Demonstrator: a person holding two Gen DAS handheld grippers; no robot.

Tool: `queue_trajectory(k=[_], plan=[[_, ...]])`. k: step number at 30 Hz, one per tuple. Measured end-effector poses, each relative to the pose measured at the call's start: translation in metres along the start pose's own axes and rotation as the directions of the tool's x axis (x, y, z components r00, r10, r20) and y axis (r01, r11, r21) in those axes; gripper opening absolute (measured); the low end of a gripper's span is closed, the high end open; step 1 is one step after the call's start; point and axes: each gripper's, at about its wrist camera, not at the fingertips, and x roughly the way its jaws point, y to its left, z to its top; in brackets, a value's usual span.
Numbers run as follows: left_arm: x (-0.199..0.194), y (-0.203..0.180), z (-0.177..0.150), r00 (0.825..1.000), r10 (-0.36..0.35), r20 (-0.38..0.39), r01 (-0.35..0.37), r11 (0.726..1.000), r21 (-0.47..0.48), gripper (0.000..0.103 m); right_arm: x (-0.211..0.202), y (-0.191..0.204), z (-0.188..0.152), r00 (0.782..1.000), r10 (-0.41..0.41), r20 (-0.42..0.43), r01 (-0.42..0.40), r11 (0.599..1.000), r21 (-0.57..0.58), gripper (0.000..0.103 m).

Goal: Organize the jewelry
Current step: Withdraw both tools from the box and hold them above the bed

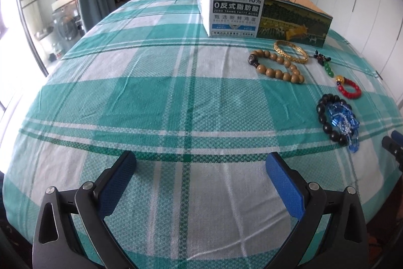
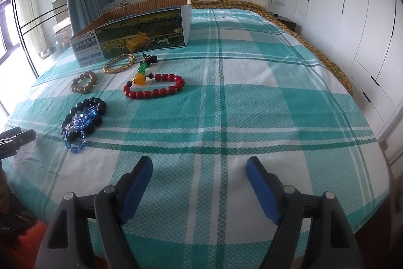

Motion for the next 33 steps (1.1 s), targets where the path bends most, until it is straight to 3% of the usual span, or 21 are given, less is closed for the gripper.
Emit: queue_trajectory(k=[16,33], plan=[[-0.0018,-0.0028,-0.001,1.0,0.013,0.007,-0.013,1.0,-0.011,0.103,-0.0001,0.0053,-0.0026,0.999,-0.054,0.005,0.054,0.998,0.018,0.08],[-0.0015,-0.0036,0.002,1.0,0.01,-0.012,-0.01,1.0,-0.009,0.103,0.0011,0.0053,-0.0009,0.999,-0.024,-0.022,0.024,1.0,0.001,0.088]])
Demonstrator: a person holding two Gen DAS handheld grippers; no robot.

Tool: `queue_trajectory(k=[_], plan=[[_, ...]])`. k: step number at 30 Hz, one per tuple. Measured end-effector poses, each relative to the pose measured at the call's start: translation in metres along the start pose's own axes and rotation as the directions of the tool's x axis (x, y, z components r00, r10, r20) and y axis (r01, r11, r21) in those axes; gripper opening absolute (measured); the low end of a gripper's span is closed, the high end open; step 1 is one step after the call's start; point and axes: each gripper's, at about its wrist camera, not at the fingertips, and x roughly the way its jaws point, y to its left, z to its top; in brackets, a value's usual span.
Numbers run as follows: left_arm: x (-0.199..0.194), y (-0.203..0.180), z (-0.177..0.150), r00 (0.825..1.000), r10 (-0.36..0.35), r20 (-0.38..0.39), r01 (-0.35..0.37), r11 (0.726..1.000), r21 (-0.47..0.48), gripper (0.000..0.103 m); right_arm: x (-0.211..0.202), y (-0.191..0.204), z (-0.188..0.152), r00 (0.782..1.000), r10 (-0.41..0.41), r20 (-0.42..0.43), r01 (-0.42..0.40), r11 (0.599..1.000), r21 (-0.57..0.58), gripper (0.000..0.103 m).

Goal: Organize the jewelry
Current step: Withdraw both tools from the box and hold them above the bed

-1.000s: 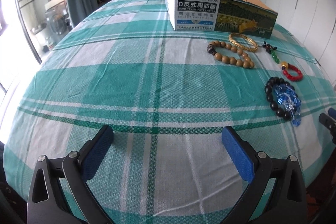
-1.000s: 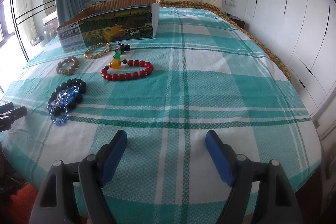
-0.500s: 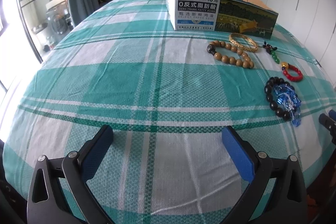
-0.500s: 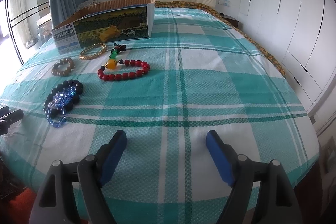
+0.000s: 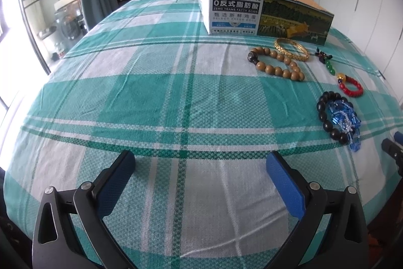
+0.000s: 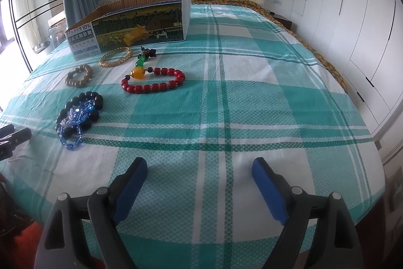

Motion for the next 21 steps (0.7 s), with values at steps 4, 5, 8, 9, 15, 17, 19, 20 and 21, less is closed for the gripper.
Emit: queue_trajectory(k=[4,5,8,9,15,17,19,20,21], plan=[[0.0003,0.0,-0.0005,1.0,-0.002,0.001,0.002,1.0,0.002,0.103,0.0003,0.0007,-0.0004,1.0,0.006,0.001,-0.006,1.0,-0.01,0.089],[0.0001,-0.0001,-0.0009,1.0,-0.001,0.004,0.001,1.0,0.001,0.103,0.0005,0.0007,0.0,1.0,0.006,-0.002,-0.006,1.0,-0.011,0.089],[-0.0001,0.0001,-0.0018,1.0,-0.002,0.011,0.002,1.0,0.002,0.103,0.0012,0.0005,0.0014,1.0,0.008,-0.013,-0.008,1.0,-0.016,0.09],[-0.0002,0.0002,-0.0021,1.0,-0.002,0.012,0.002,1.0,0.003,0.103,0.0013,0.0008,0.0016,1.0,0.006,-0.015,-0.007,1.0,-0.015,0.09],[-0.0011,0.0002,-0.0029,1.0,-0.004,0.015,0.004,1.0,0.007,0.103,0.0016,0.0022,0.0012,1.0,0.001,-0.01,-0.001,1.0,-0.014,0.09],[-0.0014,0.0001,-0.0032,1.0,-0.007,0.014,0.007,1.0,0.011,0.103,0.0017,0.0023,0.0012,1.0,0.002,-0.011,-0.002,1.0,-0.015,0.09],[-0.0017,0.0002,-0.0035,1.0,-0.01,0.017,0.01,1.0,0.015,0.103,0.002,0.0019,0.0024,1.0,0.005,-0.022,-0.006,1.0,-0.018,0.09],[-0.002,0.0004,-0.0037,1.0,-0.011,0.018,0.01,1.0,0.015,0.103,0.0021,0.0017,0.0032,1.0,0.007,-0.029,-0.008,1.0,-0.02,0.09],[-0.0021,0.0003,-0.0038,1.0,-0.011,0.019,0.011,1.0,0.016,0.103,0.0022,0.0016,0.0039,0.999,0.008,-0.034,-0.009,1.0,-0.02,0.09]])
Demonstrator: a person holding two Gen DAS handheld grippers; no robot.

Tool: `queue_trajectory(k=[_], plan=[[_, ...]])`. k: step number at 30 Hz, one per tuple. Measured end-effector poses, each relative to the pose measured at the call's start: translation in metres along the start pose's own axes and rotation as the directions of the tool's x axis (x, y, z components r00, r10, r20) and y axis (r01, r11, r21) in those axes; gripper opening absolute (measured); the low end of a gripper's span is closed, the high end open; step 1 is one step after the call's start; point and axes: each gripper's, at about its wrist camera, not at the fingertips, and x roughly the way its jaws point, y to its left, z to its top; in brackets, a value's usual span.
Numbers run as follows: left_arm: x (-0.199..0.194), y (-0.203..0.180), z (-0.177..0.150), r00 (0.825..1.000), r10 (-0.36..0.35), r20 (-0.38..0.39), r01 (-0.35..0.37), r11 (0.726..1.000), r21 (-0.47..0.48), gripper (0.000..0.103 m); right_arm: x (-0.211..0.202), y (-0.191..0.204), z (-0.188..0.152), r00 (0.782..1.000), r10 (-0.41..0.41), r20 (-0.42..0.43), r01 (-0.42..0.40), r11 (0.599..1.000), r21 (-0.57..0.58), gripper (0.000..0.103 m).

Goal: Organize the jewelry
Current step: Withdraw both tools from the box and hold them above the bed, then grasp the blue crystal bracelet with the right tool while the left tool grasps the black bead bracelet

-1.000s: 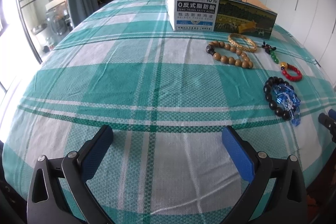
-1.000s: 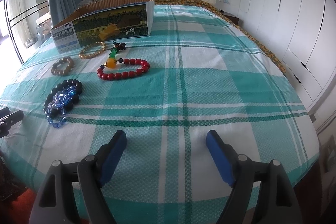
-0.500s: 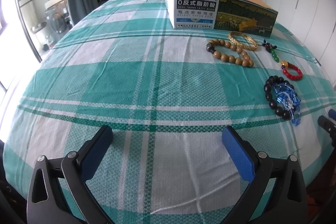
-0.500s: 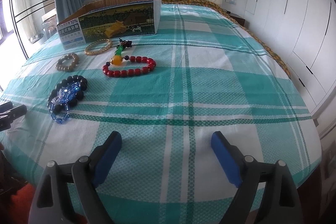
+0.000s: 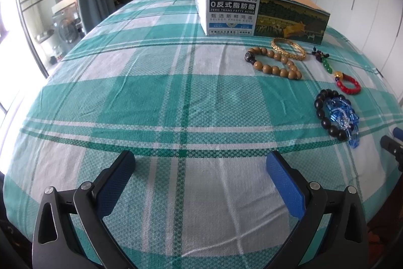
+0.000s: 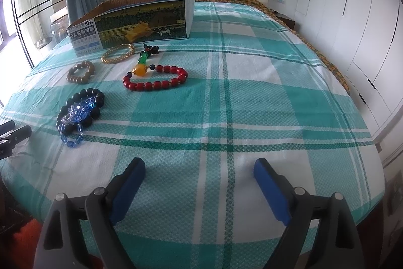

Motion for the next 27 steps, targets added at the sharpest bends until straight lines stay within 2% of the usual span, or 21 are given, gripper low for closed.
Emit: queue_trajectory(k=[5,10,13,14,16,17,19,22,23,25,27], plan=[[0.0,0.0,0.0,1.0,0.0,0.007,0.0,1.0,0.0,0.103,-0.006,-0.001,-0.001,1.0,0.017,0.021,-0.018,1.0,0.023,0.09],[-0.001,0.0,-0.001,1.0,0.002,0.014,-0.002,1.0,-0.004,0.103,-0.019,0.021,0.007,0.99,0.129,0.062,-0.127,0.991,-0.033,0.09],[-0.001,-0.001,-0.001,1.0,0.003,0.017,-0.003,1.0,-0.005,0.103,-0.025,0.041,0.015,0.967,0.243,0.074,-0.238,0.969,-0.072,0.088],[-0.001,-0.001,-0.001,1.0,0.003,0.018,-0.003,1.0,-0.005,0.103,-0.025,0.049,0.018,0.957,0.281,0.07,-0.275,0.957,-0.086,0.086],[-0.001,-0.001,-0.001,1.0,0.003,0.018,-0.003,1.0,-0.005,0.103,-0.022,0.064,0.025,0.936,0.348,0.047,-0.342,0.933,-0.11,0.069],[-0.001,-0.001,-0.001,1.0,0.003,0.018,-0.003,1.0,-0.005,0.103,-0.019,0.072,0.028,0.927,0.374,0.034,-0.368,0.922,-0.119,0.065],[-0.001,-0.001,-0.001,1.0,0.003,0.017,-0.003,1.0,-0.005,0.103,-0.014,0.085,0.035,0.918,0.396,0.027,-0.389,0.91,-0.145,0.056],[-0.001,-0.001,-0.001,1.0,0.003,0.017,-0.003,1.0,-0.005,0.103,-0.005,0.103,0.044,0.921,0.389,0.034,-0.375,0.905,-0.199,0.051],[-0.001,-0.001,-0.001,1.0,0.003,0.018,-0.002,1.0,-0.005,0.103,0.001,0.108,0.047,0.924,0.382,0.018,-0.37,0.905,-0.209,0.049],[-0.001,-0.001,-0.001,1.0,0.003,0.019,-0.003,1.0,-0.006,0.103,0.017,0.115,0.049,0.931,0.364,-0.024,-0.361,0.907,-0.217,0.036],[-0.001,-0.001,-0.001,1.0,0.003,0.019,-0.003,1.0,-0.005,0.103,0.025,0.119,0.049,0.94,0.338,-0.043,-0.338,0.91,-0.241,0.034]])
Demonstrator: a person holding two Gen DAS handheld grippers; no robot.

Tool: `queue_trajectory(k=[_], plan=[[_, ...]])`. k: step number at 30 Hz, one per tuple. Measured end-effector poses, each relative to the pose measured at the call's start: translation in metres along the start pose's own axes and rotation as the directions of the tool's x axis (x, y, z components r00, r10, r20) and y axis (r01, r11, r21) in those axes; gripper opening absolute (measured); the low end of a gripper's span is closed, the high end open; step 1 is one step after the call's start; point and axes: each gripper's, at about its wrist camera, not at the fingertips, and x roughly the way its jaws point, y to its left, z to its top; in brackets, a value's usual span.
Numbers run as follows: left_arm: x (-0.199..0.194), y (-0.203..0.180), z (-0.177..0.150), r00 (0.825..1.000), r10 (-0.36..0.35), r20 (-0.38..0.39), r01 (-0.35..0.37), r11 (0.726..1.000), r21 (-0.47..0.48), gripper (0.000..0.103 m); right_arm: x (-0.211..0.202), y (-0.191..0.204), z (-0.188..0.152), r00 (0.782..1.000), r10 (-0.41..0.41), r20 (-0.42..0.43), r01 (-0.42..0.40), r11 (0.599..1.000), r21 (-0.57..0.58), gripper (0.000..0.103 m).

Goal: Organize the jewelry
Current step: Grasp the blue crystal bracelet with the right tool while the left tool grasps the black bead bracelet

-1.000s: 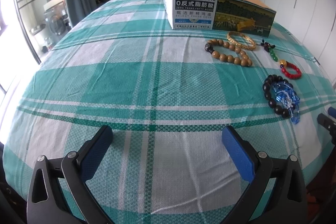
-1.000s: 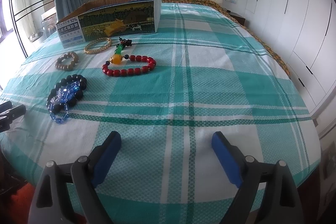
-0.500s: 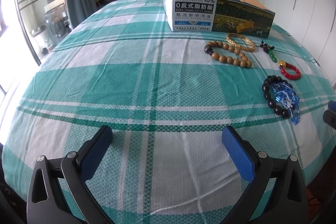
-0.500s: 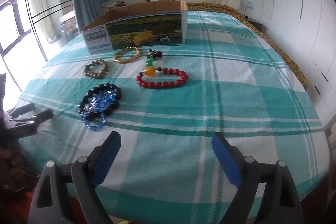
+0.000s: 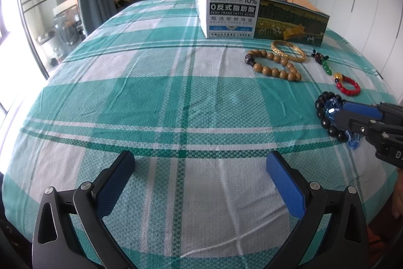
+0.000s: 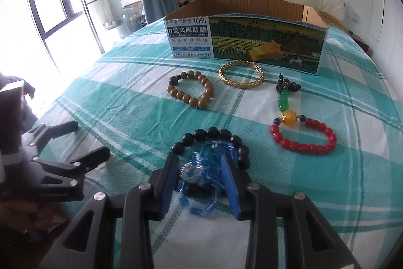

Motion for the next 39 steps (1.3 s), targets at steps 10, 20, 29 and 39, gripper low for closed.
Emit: queue_trajectory(k=[10,20,29,39], plan=[[-0.002,0.0,0.001,1.0,-0.007,-0.007,0.007,1.0,0.008,0.103,-0.036,-0.013,0.019,0.992,0.084,0.098,-0.09,0.995,0.052,0.012],[0.0,-0.007,0.013,0.991,-0.088,-0.097,0.089,0.996,0.001,0.103,-0.104,-0.068,0.022,0.982,-0.015,0.187,-0.009,0.992,0.129,0.012],[0.004,-0.061,0.049,0.975,-0.206,-0.087,0.211,0.976,0.057,0.103,-0.053,-0.113,-0.04,0.989,-0.129,0.067,0.113,0.973,0.201,0.015],[0.031,-0.088,0.056,0.982,-0.146,-0.123,0.158,0.983,0.098,0.102,-0.081,-0.113,-0.063,0.978,-0.179,0.105,0.153,0.964,0.218,0.065]])
